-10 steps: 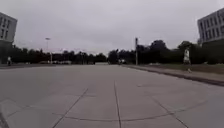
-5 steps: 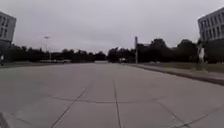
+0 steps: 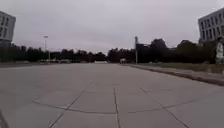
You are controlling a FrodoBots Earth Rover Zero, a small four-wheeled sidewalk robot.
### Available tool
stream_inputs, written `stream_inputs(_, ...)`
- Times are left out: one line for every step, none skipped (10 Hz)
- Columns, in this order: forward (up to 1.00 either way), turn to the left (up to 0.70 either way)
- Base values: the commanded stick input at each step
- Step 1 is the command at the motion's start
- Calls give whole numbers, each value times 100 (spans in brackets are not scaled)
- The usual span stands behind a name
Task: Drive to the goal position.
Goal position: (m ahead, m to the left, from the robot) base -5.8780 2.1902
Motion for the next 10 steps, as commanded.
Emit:
stream_inputs(70,0)
stream_inputs(70,0)
stream_inputs(70,0)
stream_inputs(70,0)
stream_inputs(70,0)
stream_inputs(70,0)
stream_inputs(70,0)
stream_inputs(70,0)
stream_inputs(70,0)
stream_inputs(70,0)
